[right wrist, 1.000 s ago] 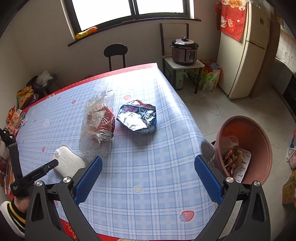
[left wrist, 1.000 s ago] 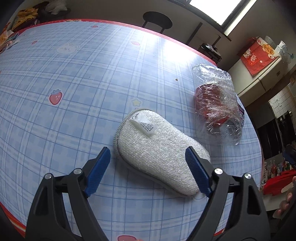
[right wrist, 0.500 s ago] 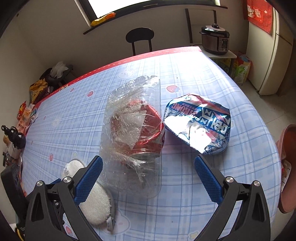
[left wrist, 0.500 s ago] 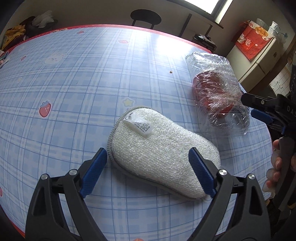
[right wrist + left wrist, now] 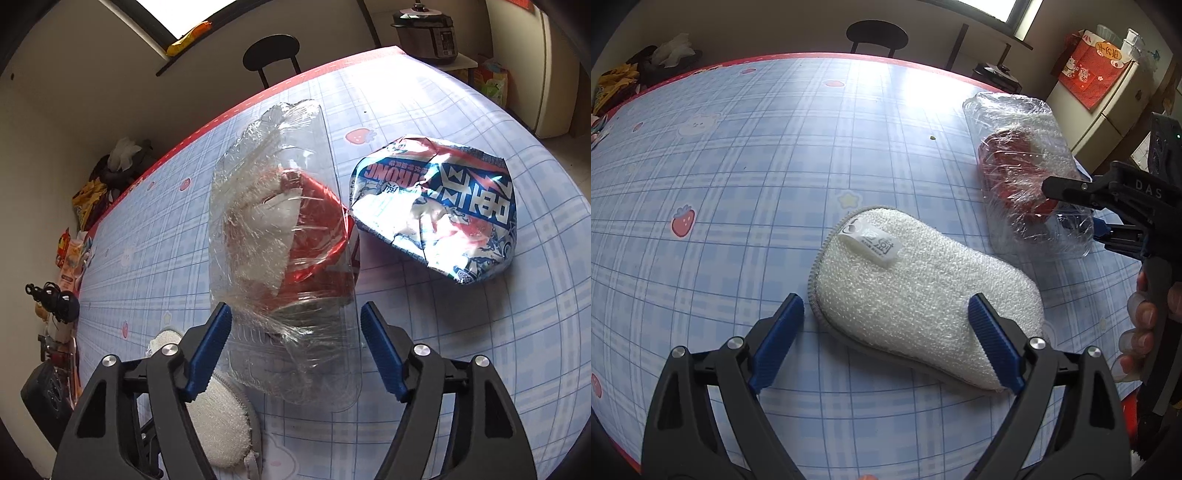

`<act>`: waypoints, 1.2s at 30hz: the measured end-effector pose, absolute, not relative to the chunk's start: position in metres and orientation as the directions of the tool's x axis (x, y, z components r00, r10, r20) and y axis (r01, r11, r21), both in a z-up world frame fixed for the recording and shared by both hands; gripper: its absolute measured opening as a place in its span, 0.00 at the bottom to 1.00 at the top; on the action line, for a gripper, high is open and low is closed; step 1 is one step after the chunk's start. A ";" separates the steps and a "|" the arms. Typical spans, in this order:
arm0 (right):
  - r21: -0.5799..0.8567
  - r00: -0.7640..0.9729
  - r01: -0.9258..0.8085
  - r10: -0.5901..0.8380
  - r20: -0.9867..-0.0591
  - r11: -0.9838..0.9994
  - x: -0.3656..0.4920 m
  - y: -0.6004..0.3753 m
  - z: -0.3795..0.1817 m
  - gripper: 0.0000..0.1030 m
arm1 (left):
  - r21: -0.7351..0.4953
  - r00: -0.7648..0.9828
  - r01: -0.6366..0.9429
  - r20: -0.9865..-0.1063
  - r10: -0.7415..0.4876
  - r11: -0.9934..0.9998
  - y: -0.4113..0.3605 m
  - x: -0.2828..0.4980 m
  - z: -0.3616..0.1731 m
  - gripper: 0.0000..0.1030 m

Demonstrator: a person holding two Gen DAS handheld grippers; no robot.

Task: Collect trash
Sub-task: 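Grasp the white sponge with the left tool while the right tool grasps the clear plastic container, then lift and carry the container with the right tool while the left tool carries the sponge to the bin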

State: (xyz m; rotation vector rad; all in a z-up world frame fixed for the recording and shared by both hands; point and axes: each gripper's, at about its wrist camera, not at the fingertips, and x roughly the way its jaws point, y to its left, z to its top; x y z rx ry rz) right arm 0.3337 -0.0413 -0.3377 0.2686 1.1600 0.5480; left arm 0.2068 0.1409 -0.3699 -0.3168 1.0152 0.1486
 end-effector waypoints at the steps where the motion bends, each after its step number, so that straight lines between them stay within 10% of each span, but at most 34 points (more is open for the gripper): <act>1: 0.473 0.283 -0.270 0.539 -0.794 0.839 0.332 -0.041 -0.336 0.57 | -0.190 0.522 -0.269 -0.853 -0.023 0.944 0.140 0.207 -0.370 0.87; 11: 0.538 0.295 -0.325 0.624 -0.724 0.778 0.306 -0.050 -0.309 0.28 | -0.191 0.515 -0.285 -0.857 -0.018 0.939 0.145 0.205 -0.371 0.88; 36: 0.469 0.223 -0.532 0.650 -0.726 0.706 0.269 -0.022 -0.289 0.20 | -0.576 0.564 -0.453 -0.776 -0.282 0.680 0.209 0.159 -0.372 0.69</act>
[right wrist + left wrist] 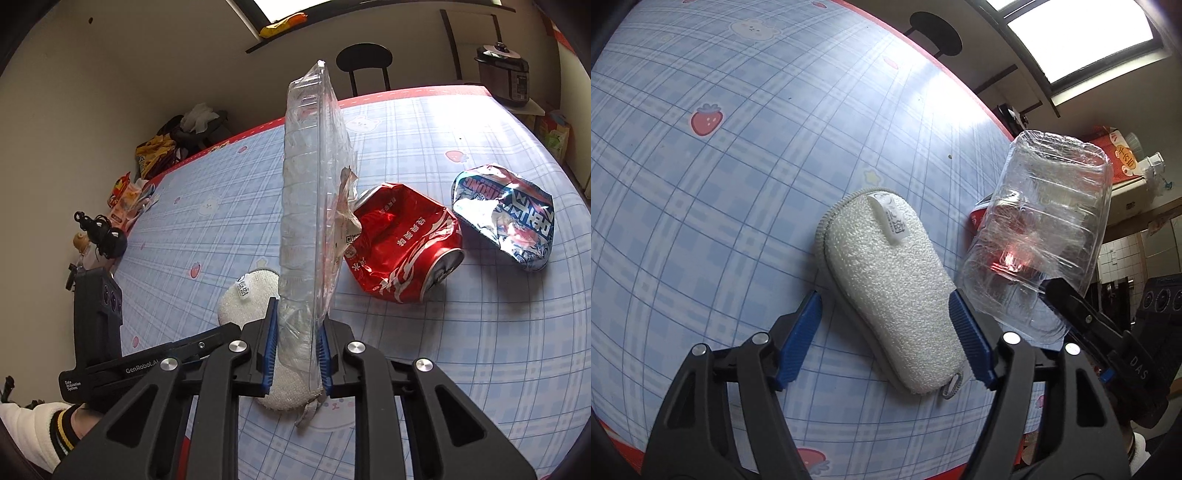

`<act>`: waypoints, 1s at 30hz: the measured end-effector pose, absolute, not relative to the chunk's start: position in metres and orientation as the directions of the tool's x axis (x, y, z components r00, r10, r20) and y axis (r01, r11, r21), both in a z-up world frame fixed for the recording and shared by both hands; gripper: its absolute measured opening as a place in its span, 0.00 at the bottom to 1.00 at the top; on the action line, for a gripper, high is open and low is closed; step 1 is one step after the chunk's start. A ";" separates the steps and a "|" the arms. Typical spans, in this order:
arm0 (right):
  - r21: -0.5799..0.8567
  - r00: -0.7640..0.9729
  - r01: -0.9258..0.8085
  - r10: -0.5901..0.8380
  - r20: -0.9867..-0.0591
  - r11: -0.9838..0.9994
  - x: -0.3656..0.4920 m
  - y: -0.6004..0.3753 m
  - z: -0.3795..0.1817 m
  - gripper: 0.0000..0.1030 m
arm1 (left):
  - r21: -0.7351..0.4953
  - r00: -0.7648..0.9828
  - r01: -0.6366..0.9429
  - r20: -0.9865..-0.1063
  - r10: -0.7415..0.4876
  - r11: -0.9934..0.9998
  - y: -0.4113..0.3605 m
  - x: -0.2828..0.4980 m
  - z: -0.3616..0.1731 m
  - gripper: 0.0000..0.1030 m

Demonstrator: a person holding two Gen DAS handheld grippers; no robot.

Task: Collect trash
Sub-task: 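Lift and carry the container with the right tool while the left tool carries the sponge to the bin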

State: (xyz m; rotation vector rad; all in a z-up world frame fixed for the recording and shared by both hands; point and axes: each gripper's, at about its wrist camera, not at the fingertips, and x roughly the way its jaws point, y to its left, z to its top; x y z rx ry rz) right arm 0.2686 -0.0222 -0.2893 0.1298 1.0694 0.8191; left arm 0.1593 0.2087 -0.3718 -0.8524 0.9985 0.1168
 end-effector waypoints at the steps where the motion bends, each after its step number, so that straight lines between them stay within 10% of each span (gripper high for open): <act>1: 0.470 0.222 -0.531 0.651 -0.726 0.705 0.269 -0.023 -0.290 0.20 | -0.584 0.573 -0.454 -0.770 -0.281 0.673 0.209 0.160 -0.372 0.69; 9: 0.481 0.218 -0.521 0.655 -0.723 0.705 0.270 -0.026 -0.291 0.20 | -0.573 0.591 -0.466 -0.769 -0.245 0.674 0.210 0.172 -0.371 0.63; 13: 0.483 0.218 -0.521 0.657 -0.722 0.704 0.270 -0.026 -0.291 0.20 | -0.656 0.600 -0.493 -0.732 -0.323 0.572 0.218 0.176 -0.383 0.37; 30: 0.494 0.224 -0.497 0.655 -0.722 0.714 0.273 -0.031 -0.292 0.21 | -0.744 0.598 -0.346 -0.644 -0.477 0.572 0.176 0.186 -0.376 0.33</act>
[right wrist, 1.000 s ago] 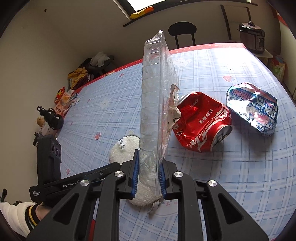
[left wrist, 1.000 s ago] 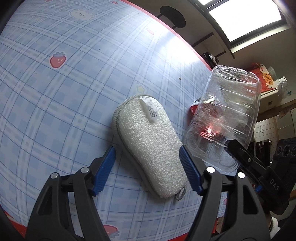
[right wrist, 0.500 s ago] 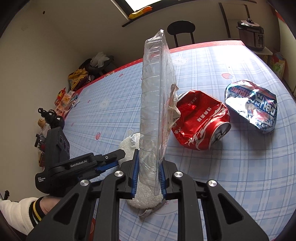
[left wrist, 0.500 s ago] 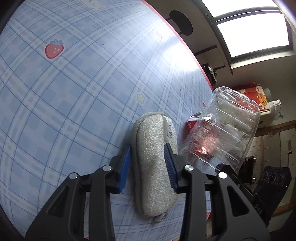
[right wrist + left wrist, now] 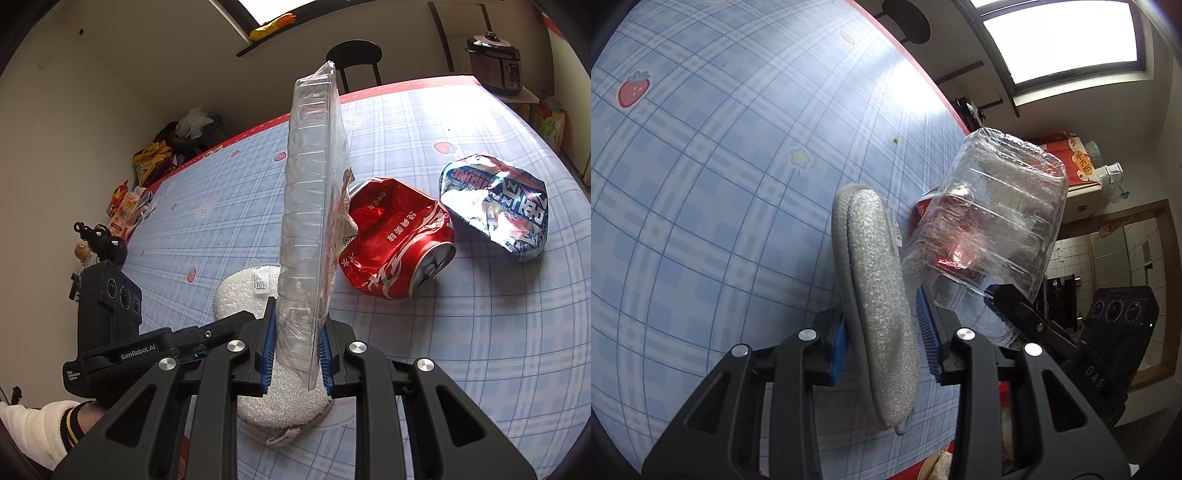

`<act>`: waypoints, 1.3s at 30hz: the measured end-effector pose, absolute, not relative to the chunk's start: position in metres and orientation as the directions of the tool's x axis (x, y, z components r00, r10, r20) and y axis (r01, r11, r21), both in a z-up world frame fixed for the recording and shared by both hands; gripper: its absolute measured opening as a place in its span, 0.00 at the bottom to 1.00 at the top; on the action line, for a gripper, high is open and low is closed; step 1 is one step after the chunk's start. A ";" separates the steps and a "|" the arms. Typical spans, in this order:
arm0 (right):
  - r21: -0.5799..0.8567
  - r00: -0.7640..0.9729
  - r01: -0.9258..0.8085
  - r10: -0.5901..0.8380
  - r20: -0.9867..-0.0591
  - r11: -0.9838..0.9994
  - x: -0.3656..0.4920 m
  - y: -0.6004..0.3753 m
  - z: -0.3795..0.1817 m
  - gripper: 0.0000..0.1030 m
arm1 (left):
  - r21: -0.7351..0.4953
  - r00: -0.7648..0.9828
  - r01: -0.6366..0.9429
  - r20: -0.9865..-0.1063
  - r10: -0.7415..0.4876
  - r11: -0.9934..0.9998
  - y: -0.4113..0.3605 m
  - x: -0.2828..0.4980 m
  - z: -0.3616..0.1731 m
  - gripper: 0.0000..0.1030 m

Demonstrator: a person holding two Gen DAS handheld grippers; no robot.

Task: Collect trash
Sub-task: 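Lift and carry the container with the right tool while the left tool carries the sponge to the bin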

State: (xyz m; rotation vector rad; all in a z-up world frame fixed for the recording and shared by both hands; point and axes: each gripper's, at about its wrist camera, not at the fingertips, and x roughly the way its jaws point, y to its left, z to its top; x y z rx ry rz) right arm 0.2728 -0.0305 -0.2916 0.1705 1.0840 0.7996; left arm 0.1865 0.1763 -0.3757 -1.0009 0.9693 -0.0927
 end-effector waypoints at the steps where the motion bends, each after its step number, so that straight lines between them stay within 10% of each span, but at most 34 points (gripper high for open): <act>1: 0.494 0.224 -0.496 0.655 -0.722 0.714 0.273 -0.030 -0.292 0.21 | -0.739 0.586 -0.349 -0.651 -0.482 0.576 0.172 0.188 -0.378 0.32; 39: 0.520 0.335 -0.590 0.774 -0.538 0.617 0.253 -0.074 -0.206 0.13 | -0.343 0.708 -0.294 -0.705 -0.037 0.892 0.182 0.122 -0.227 0.21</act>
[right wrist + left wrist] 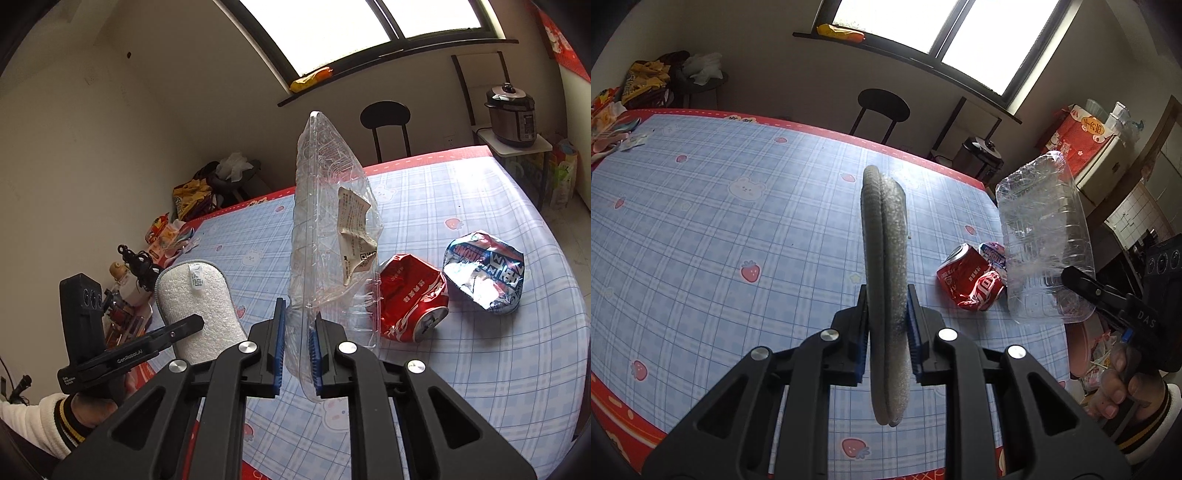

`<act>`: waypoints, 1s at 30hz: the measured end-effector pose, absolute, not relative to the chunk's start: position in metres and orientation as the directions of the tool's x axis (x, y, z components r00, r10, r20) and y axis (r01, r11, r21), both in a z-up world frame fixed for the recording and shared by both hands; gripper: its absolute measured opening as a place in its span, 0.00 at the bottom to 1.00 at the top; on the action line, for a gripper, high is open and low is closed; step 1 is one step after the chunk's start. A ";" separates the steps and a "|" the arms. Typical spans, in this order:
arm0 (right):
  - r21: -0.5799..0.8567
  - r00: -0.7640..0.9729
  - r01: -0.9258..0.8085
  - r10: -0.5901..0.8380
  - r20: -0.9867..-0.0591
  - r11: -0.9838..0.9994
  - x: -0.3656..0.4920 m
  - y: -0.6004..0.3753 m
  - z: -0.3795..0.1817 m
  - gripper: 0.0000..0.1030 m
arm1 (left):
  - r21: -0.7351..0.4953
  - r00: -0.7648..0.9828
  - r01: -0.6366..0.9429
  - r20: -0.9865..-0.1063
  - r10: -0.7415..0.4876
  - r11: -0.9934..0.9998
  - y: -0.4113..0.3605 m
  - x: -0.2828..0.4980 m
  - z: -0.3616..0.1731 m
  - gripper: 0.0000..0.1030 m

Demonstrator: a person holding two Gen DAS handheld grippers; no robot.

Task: Collect trash
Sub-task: 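Lift and carry the container with the right tool while the left tool carries the sponge to the bin, then release the container into the bin with the right tool while the left tool drops the sponge in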

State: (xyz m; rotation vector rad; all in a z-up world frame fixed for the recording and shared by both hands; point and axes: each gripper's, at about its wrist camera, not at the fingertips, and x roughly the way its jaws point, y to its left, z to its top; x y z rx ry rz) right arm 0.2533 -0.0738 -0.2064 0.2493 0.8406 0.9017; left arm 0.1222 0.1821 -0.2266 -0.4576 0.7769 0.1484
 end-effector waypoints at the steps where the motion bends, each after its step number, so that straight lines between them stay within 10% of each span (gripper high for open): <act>1: 0.522 0.347 -0.590 0.777 -0.526 0.617 0.253 -0.081 -0.203 0.13 | -0.336 0.716 -0.287 -0.697 -0.032 0.897 0.181 0.123 -0.219 0.21; 14: 0.499 0.621 -0.407 0.633 -0.462 0.765 0.265 -0.225 -0.176 0.13 | -0.313 0.787 -0.113 -0.608 -0.107 0.943 0.112 0.165 -0.153 0.21; 30: 0.432 0.689 0.061 0.276 -0.670 0.900 0.291 -0.415 -0.251 0.13 | -0.328 0.764 -0.002 -0.610 -0.210 0.945 0.022 0.201 -0.161 0.21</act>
